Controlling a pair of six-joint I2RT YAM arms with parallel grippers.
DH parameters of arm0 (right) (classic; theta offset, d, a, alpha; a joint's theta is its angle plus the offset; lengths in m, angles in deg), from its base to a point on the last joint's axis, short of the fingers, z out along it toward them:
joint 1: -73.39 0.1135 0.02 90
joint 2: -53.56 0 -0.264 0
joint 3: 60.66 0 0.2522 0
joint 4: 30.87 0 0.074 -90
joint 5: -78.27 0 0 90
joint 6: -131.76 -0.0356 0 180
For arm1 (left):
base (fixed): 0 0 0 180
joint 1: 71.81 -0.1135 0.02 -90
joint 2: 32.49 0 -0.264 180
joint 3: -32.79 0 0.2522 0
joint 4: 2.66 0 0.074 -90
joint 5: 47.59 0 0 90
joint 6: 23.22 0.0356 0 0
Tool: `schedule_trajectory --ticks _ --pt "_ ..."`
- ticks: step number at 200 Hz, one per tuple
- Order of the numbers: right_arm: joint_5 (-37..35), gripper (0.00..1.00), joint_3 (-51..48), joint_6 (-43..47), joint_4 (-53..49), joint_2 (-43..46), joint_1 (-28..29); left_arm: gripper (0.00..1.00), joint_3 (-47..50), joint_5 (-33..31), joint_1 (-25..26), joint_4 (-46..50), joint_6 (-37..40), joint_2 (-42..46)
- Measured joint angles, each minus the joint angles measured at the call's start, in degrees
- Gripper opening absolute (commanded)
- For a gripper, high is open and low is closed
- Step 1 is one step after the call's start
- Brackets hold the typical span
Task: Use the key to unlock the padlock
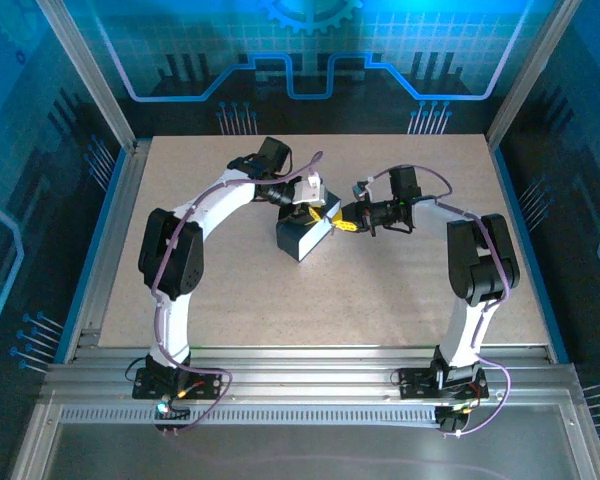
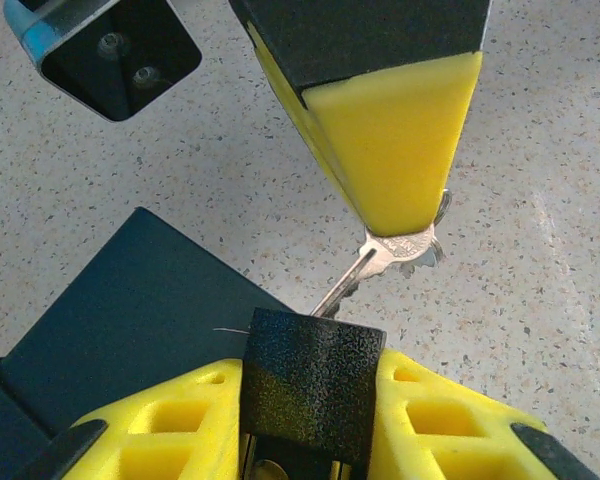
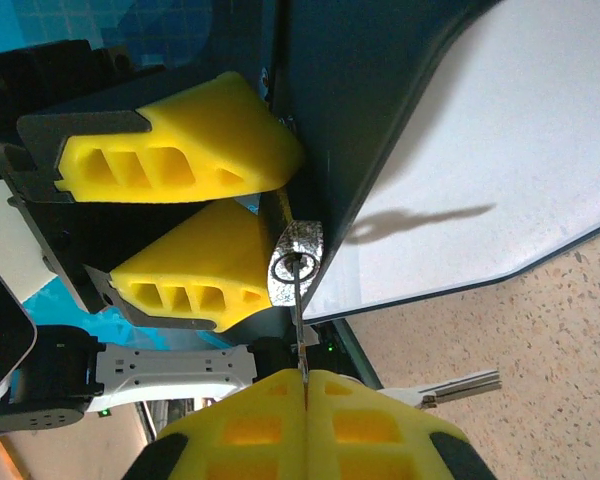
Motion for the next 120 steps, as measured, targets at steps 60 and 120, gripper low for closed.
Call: schedule_trajectory --ticks 60,120 --pt "0.04 0.00 0.09 -0.09 -0.11 0.00 -0.02 0.17 0.37 0.22 -0.11 -0.20 0.48 0.22" --pt "0.15 0.00 3.54 4.00 -5.75 -1.22 -0.07 0.17 0.39 0.42 -0.37 -0.15 0.61 0.22"
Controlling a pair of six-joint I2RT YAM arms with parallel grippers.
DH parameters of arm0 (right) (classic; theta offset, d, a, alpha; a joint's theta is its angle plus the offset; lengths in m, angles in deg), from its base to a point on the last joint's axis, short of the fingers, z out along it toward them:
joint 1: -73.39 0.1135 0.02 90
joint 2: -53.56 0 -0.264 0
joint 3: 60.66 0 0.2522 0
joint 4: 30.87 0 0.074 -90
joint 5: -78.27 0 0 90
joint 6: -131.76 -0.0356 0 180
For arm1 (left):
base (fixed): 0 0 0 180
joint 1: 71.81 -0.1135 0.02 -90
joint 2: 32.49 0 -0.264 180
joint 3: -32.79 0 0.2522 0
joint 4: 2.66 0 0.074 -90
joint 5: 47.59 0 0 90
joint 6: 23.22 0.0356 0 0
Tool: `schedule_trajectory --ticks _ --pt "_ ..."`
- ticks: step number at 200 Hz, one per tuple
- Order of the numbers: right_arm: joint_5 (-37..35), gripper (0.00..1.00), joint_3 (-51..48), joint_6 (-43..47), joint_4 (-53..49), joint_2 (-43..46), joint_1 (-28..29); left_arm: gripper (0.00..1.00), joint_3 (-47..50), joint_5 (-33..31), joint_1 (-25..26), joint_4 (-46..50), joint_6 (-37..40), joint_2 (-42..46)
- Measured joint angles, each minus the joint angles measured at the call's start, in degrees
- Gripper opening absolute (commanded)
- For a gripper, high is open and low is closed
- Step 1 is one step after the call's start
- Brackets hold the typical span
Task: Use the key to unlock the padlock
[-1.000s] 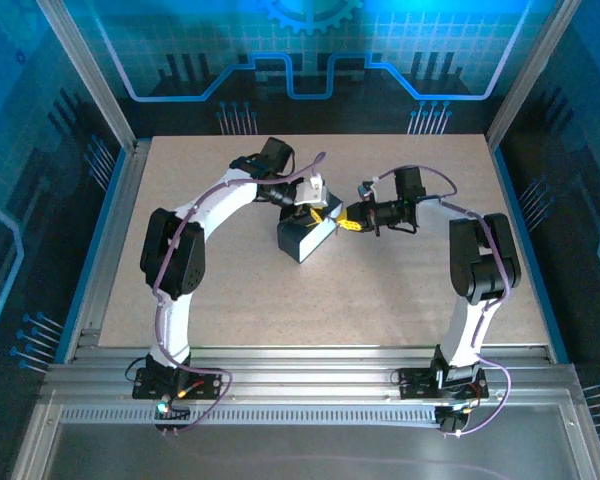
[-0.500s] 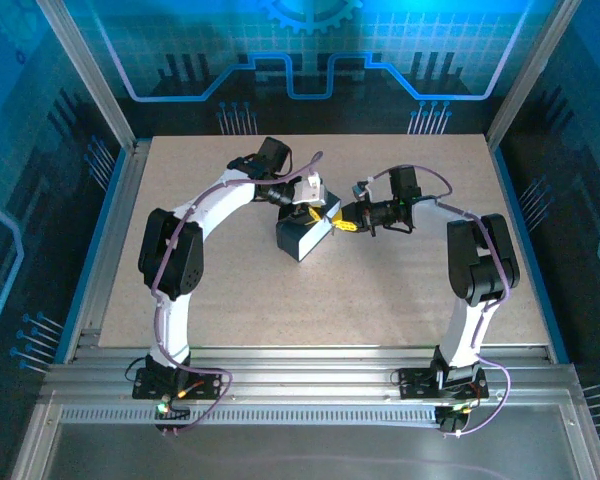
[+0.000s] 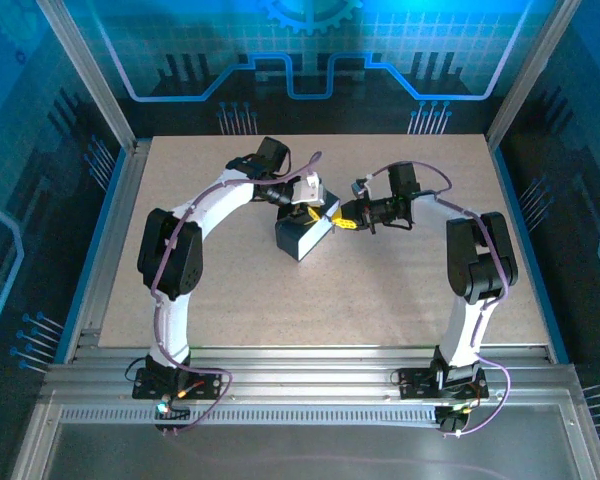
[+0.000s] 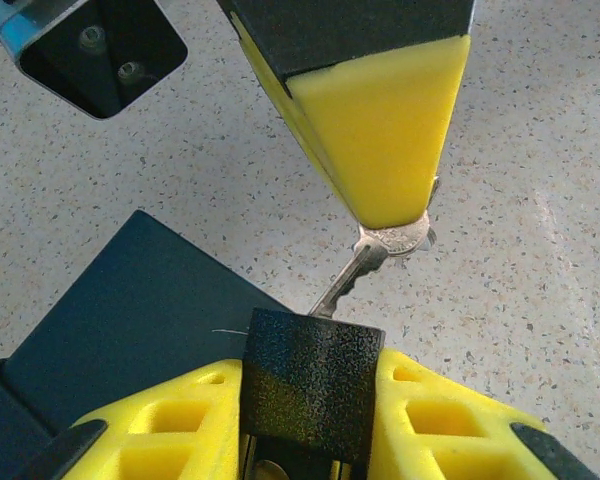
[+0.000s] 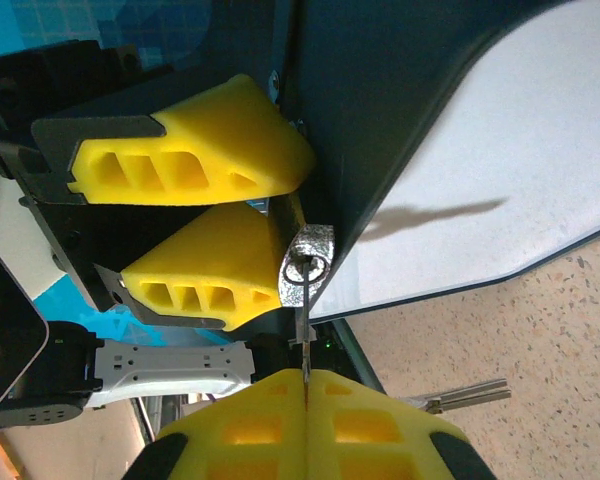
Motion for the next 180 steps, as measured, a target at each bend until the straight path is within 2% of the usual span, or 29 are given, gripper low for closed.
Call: schedule_trajectory --ticks 180 --pt "1.38 0.00 3.50 -0.37 -0.35 -3.45 -0.11 0.17 1.11 0.48 -1.03 -0.79 0.04 0.57"
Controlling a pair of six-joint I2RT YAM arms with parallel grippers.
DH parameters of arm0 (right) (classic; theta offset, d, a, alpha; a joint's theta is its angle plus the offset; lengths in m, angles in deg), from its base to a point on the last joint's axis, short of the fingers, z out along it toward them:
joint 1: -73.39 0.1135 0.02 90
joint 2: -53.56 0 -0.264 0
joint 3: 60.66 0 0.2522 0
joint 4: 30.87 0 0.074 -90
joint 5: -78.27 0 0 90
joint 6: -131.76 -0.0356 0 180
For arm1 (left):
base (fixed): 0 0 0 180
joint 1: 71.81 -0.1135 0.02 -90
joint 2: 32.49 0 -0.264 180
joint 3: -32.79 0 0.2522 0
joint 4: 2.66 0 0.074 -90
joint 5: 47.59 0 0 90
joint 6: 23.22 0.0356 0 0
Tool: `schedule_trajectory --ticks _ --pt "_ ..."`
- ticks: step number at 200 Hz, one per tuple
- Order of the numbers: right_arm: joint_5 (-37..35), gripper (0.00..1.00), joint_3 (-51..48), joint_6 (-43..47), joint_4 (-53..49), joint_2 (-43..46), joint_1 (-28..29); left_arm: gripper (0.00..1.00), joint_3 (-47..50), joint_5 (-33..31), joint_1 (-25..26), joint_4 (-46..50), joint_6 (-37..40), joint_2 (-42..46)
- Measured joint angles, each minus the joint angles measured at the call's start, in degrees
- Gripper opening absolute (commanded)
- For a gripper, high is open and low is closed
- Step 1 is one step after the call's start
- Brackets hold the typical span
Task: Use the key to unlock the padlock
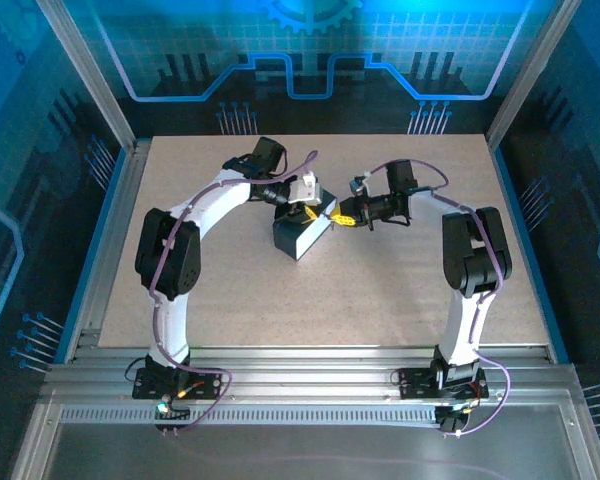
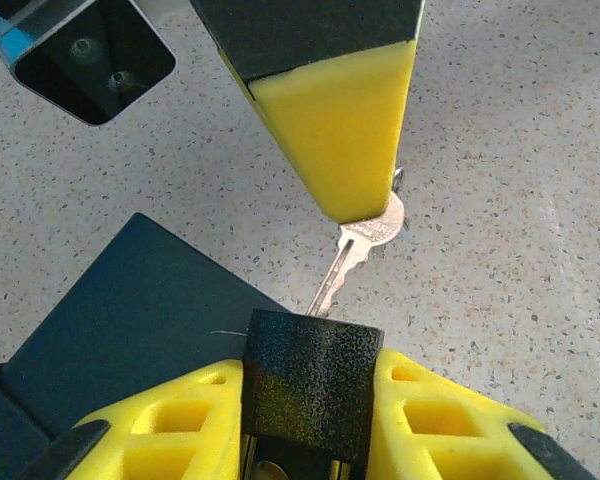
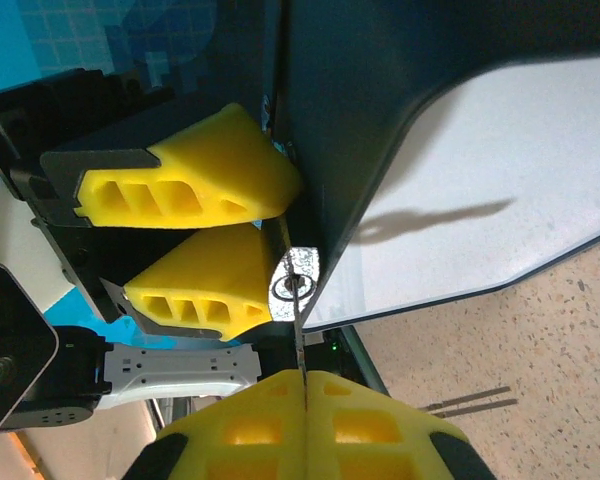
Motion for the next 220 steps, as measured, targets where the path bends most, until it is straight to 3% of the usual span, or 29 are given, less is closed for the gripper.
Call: schedule_trajectory --ticks 93,220 --pt "-0.13 0.00 0.28 -1.42 1.38 -0.31 0.07 0.17 0.09 -0.02 -0.11 0.09 -0.20 0.07" --pt "-2.19 0.00 -4.37 -11.13 16.06 0.00 1.60 0.19 3.52 1.01 -0.92 -4.00 -4.24 1.53"
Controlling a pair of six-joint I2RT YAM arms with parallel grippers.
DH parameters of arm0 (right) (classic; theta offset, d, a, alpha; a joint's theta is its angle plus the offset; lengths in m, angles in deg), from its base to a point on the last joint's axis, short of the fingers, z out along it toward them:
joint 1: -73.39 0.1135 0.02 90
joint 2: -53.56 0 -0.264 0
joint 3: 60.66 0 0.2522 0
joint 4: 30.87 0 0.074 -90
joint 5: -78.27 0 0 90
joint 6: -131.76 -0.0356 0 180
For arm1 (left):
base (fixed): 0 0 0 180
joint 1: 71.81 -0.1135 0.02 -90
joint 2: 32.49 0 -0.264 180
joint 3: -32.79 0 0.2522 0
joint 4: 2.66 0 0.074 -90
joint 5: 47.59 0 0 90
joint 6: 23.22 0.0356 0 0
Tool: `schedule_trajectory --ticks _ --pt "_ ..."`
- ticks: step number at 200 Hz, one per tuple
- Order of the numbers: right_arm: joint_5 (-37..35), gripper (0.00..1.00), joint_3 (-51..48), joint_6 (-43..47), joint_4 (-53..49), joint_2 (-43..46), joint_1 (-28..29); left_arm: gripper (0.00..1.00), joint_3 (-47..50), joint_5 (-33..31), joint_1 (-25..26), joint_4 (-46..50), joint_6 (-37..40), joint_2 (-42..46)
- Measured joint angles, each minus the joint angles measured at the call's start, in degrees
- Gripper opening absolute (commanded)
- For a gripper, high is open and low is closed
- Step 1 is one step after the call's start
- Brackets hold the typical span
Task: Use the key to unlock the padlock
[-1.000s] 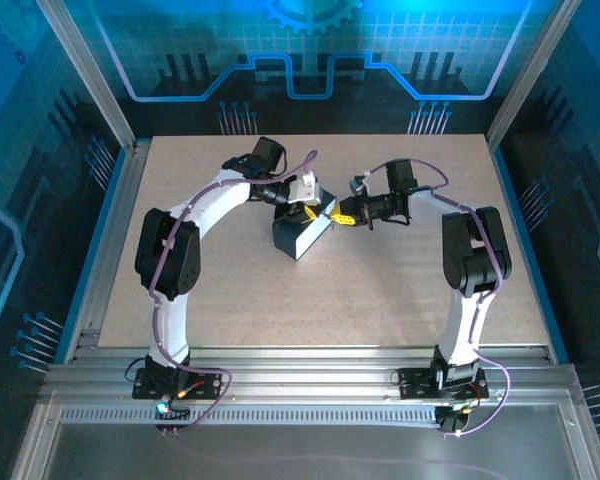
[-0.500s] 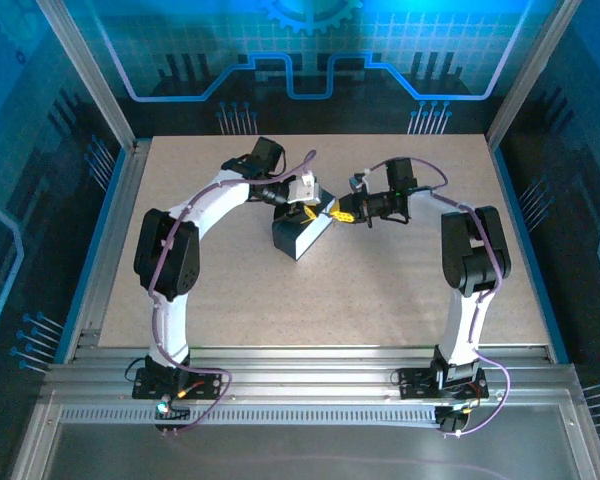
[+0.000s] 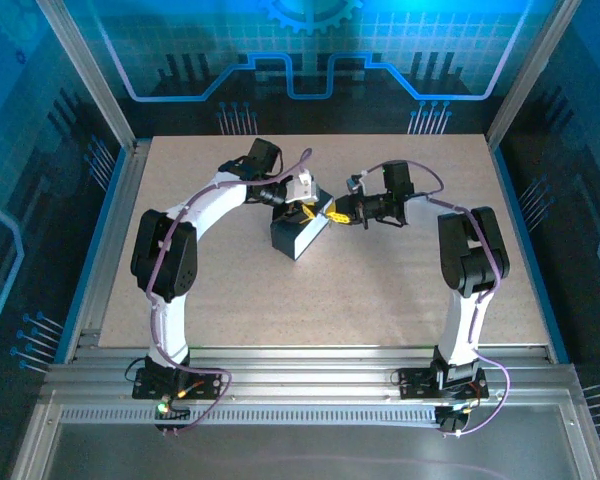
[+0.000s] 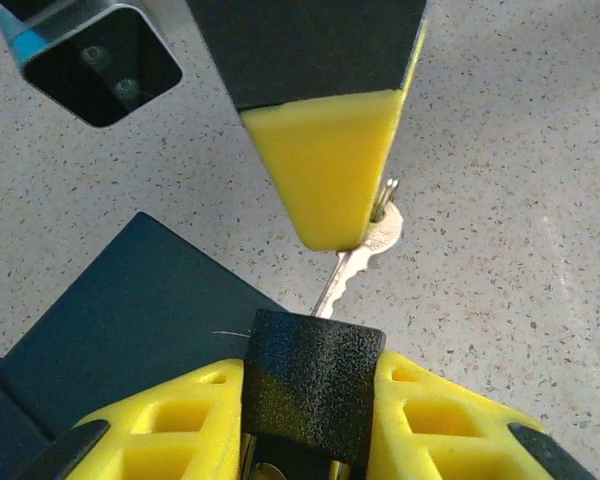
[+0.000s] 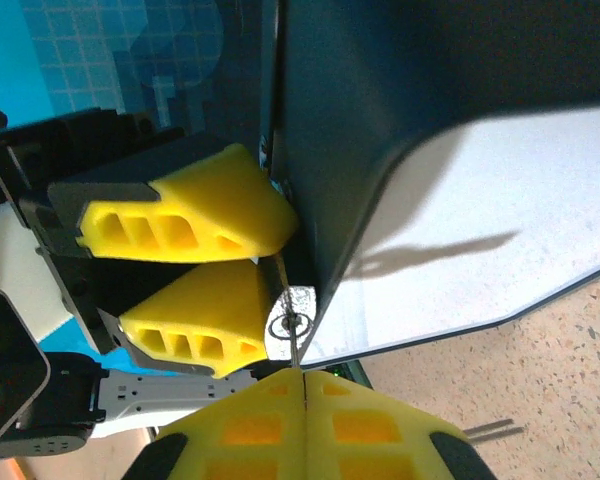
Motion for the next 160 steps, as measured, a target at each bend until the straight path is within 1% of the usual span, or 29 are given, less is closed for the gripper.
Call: schedule_trajectory --ticks 22,51,131,160 --pt "-0.20 0.00 -1.62 -2.05 4.68 0.17 0.02 0.18 1.03 1.33 -0.33 -1.49 -0.83 0.15" --pt "-0.15 0.00 -2.62 -5.40 9.70 0.11 0.07 0.18 1.36 1.55 -0.48 -1.99 -0.92 0.35" --pt "-0.39 0.00 -2.62 -7.89 12.79 -0.61 0.55 0.18 1.38 1.86 -0.63 -2.12 -1.92 0.35" --pt "-1.60 0.00 -3.80 -11.37 17.22 -0.61 0.83 0.18 1.90 2.34 -0.87 -3.10 -3.23 0.35"
